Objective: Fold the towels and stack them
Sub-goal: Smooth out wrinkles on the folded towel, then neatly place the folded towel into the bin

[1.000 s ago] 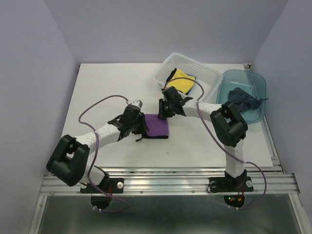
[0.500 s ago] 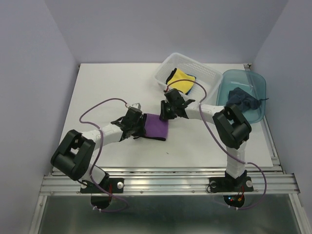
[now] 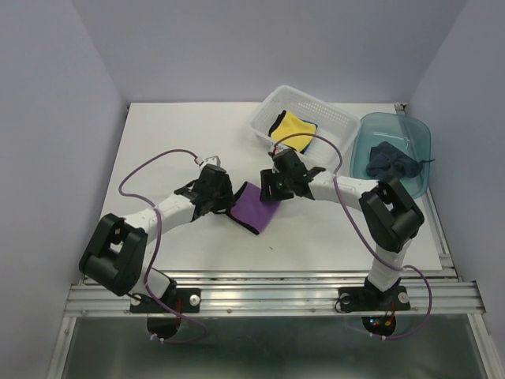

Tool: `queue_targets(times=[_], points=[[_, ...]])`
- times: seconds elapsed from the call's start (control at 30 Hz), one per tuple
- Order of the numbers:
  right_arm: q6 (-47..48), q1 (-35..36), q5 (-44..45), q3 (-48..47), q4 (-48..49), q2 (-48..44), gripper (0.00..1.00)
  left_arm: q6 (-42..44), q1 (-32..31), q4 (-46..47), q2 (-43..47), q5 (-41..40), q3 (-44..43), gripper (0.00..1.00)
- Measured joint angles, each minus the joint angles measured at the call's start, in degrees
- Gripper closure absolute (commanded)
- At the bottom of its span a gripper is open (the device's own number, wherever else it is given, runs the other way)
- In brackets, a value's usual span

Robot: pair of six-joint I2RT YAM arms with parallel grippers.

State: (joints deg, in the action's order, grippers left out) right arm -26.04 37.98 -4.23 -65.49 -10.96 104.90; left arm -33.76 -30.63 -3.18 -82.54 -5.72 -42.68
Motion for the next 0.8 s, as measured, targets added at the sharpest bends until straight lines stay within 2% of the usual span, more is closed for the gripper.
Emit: queue_targets(times=[0.03, 0.07, 0.1, 0.13, 0.3, 0.47, 0.63, 0.8], points=[[1.44, 0.00, 0.35, -0.63, -0.24, 0.00, 0.27, 0.24, 0.00, -0.42, 0.70, -0.35, -0.02, 0.25], [2.64, 0.00, 0.52, -1.03, -0.39, 0.00, 0.23, 0.48, 0.00, -0.96, 1.46, -0.55, -0.02, 0.15], [5.27, 0.00, 0.52, -1.92, -0.68, 0.00, 0.15, 0.55, 0.00, -1.64, 2.54, -0.92, -0.07, 0.07], [7.80, 0.00, 0.26, -2.95, -0.74, 0.00, 0.13, 0.61, 0.00, -2.34, 3.98, -1.33, -0.11, 0.01], [21.70, -0.02, -4.11, -5.55, 1.05, 0.00, 0.10, 0.68, 0.00, -4.44, 11.13, -3.80, -0.11, 0.01], [30.67, 0.00, -8.85, -6.05, 0.28, 0.13, 0.12, 0.66, 0.61, -4.98, 15.34, -5.31, -0.11, 0.01], [35.41, 0.00, -9.14, -8.70, -1.27, 1.92, 0.17, 0.26, 1.27, -6.12, 15.69, -5.62, -0.07, 0.01], [36.37, 0.00, -8.17, -10.84, -2.91, 4.87, 0.18, -0.11, 1.53, -6.12, 15.69, -5.53, -0.07, 0.01]])
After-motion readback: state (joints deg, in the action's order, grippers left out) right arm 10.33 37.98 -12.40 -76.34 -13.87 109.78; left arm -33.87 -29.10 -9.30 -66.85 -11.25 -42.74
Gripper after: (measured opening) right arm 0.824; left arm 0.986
